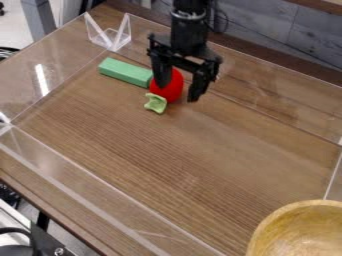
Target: Move the red fruit to the right
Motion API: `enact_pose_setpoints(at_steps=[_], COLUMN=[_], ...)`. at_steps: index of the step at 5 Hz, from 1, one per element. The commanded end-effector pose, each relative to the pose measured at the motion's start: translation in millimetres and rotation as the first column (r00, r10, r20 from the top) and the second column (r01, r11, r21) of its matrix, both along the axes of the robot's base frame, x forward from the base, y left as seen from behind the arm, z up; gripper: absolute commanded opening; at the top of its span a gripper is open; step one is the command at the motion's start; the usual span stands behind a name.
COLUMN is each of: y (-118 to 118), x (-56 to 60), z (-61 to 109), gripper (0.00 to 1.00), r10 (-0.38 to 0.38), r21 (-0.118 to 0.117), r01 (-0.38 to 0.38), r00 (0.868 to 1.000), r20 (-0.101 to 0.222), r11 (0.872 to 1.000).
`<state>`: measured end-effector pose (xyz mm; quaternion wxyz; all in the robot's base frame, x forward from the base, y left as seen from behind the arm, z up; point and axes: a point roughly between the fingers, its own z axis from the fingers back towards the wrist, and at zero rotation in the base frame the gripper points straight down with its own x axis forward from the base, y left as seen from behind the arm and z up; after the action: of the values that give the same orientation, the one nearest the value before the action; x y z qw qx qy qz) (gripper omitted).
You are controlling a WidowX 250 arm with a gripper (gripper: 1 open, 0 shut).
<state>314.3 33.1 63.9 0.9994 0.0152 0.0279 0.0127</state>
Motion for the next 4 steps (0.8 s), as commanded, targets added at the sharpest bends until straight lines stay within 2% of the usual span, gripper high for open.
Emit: enact_pose_setpoints(at_steps=[1,2,3,4], y=[9.4,20.2,26.6,28.6], x=[4.5,6.6,7.0,5.8], z=[3.9,-0.8,-1.3,-0.4], gripper=[1.00,1.00,0.00,1.00], r10=[-0.030,-0.058,-0.036,-0.013], r21=[0.022,0.034,0.040,0.034], r01=[0.029,0.055,0.032,0.009], r00=[0.998,0.995,0.995,0.994], r20=[0.060,0.081,0.095,0.108], r11=[0.999,0.998,0.999,0.999])
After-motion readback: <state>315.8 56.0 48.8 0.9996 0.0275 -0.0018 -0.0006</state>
